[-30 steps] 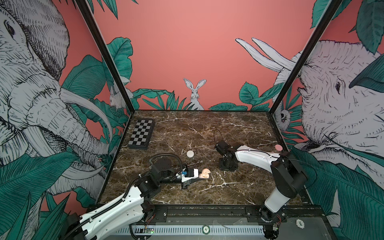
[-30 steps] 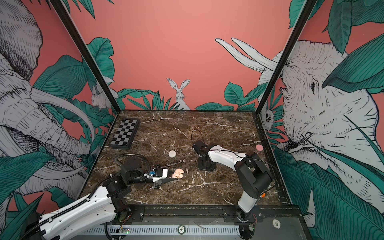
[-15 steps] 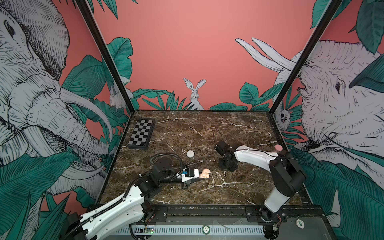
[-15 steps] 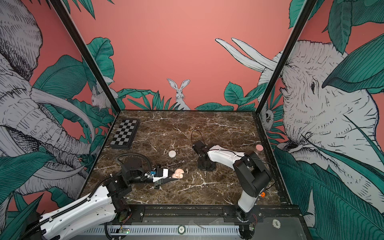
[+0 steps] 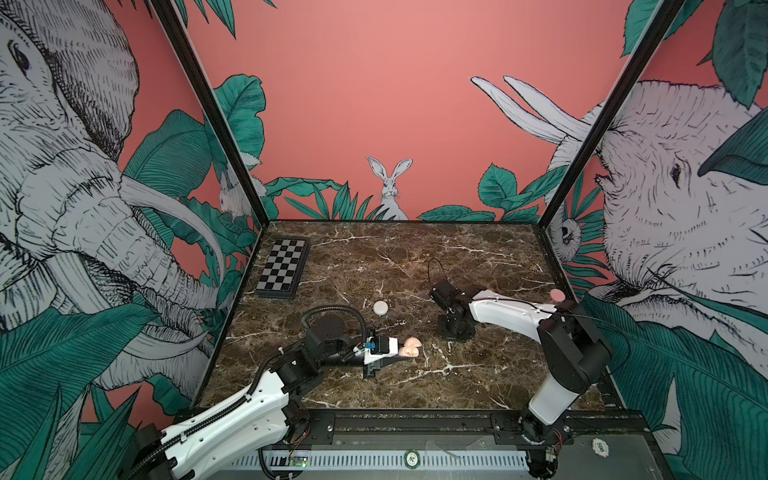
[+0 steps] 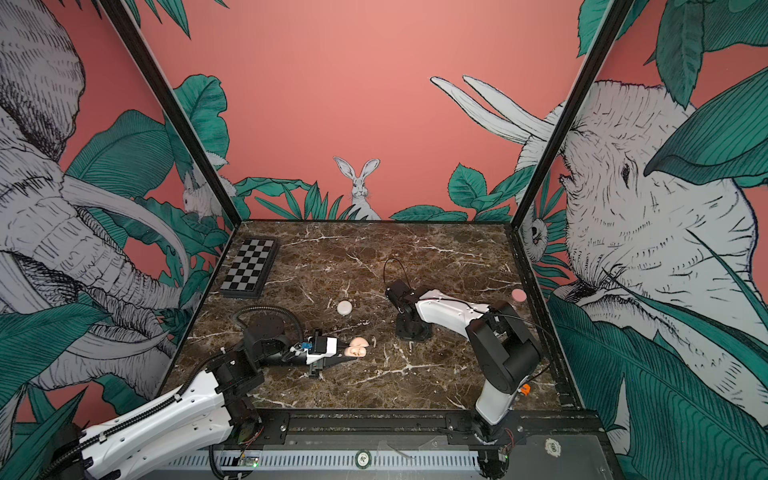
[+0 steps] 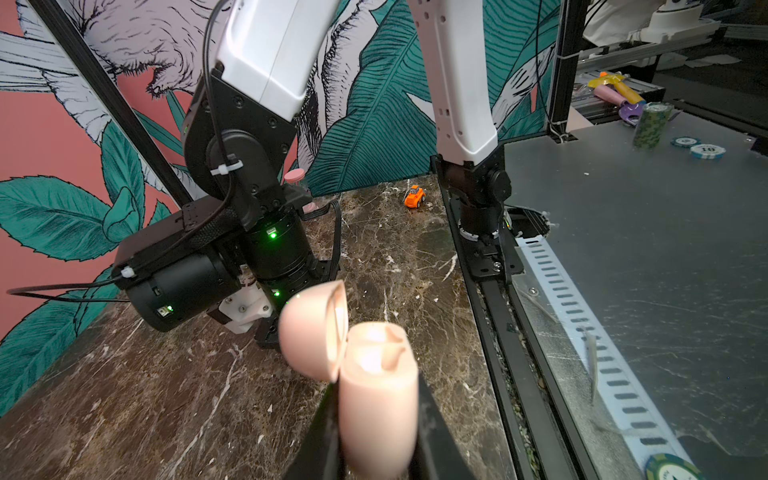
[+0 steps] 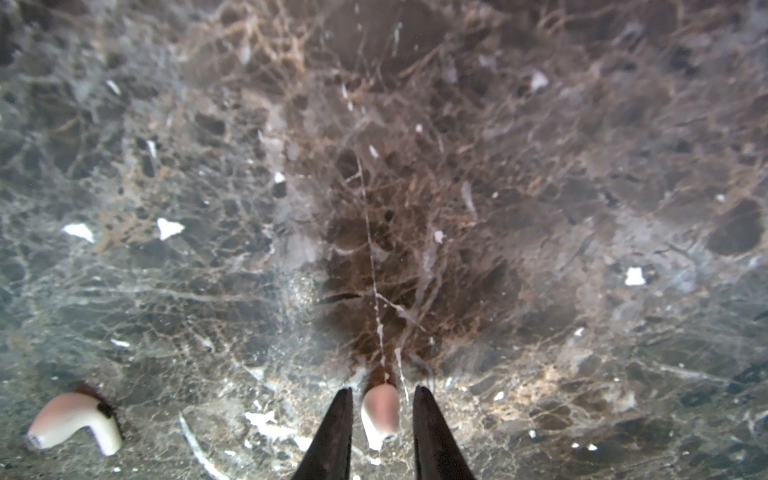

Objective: Insert the wireless bluetooth earbuds into the charging case
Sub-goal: 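Lower the right gripper and close it on a pink earbud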

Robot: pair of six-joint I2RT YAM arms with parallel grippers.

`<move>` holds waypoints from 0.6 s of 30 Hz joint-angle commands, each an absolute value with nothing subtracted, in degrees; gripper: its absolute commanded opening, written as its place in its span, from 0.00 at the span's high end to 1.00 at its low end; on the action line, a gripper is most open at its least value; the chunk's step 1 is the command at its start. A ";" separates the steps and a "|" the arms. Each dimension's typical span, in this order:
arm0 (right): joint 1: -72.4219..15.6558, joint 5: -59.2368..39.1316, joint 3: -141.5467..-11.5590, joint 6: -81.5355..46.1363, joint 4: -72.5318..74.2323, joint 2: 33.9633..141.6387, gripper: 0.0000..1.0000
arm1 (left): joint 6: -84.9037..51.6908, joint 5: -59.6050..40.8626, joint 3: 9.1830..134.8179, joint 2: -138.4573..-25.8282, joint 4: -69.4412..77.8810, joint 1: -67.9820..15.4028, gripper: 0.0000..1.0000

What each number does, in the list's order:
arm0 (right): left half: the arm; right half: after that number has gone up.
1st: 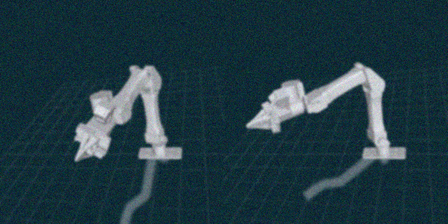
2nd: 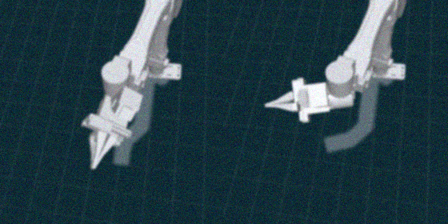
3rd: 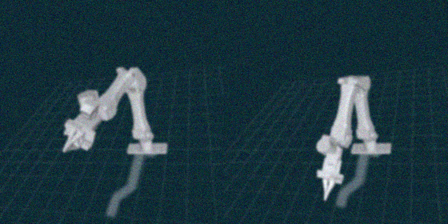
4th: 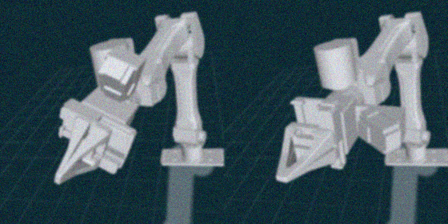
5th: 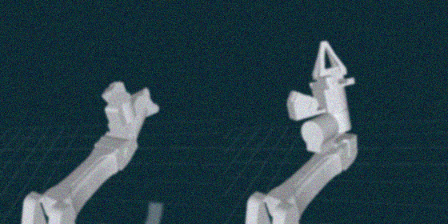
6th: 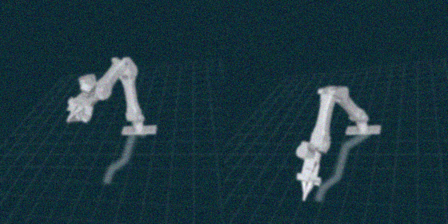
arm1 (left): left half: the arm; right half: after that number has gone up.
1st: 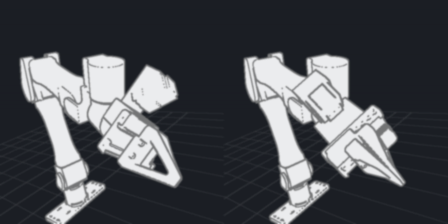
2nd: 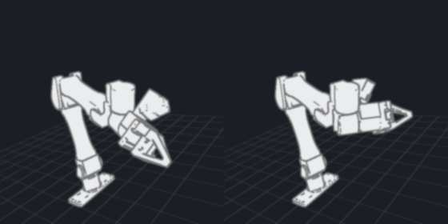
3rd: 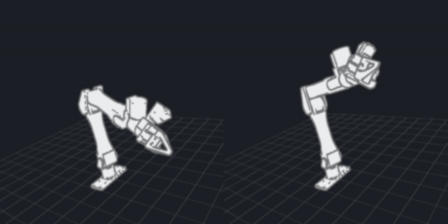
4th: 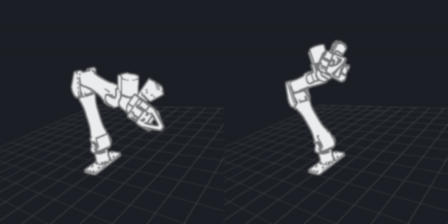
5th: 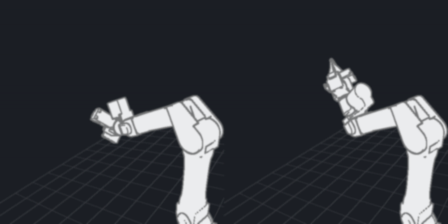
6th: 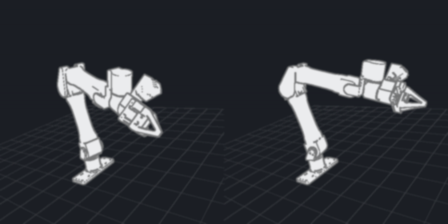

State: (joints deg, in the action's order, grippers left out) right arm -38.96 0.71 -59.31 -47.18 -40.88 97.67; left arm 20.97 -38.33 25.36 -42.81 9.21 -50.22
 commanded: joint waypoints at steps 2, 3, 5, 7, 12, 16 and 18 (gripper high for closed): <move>-38.72 0.54 -59.00 -48.06 -41.61 98.17 0.75 | 22.24 -38.94 27.21 -42.82 8.63 -50.46 1.00; -38.74 0.42 -58.93 -48.20 -41.64 98.17 0.75 | 22.24 -38.91 27.24 -42.85 8.61 -50.49 1.00; -38.76 0.09 -58.89 -48.22 -41.58 98.17 0.75 | 22.24 -38.86 27.16 -42.91 8.61 -50.45 1.00; -38.72 0.10 -58.72 -48.43 -41.66 98.14 0.76 | 22.24 -38.98 27.32 -43.04 8.64 -50.45 1.00; -38.76 0.48 -58.97 -48.56 -42.31 98.17 0.76 | 22.32 -38.96 27.31 -42.94 8.49 -50.45 1.00; -38.76 0.40 -59.01 -48.40 -42.53 98.43 0.76 | 22.32 -39.02 27.32 -43.10 8.57 -50.55 1.00; -38.82 0.42 -58.98 -48.32 -42.64 98.53 0.76 | 22.33 -39.05 27.30 -43.13 8.44 -50.54 1.00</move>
State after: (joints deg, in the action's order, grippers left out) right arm -38.96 0.14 -59.20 -47.83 -41.04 97.67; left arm 21.08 -38.33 25.36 -43.18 8.86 -50.24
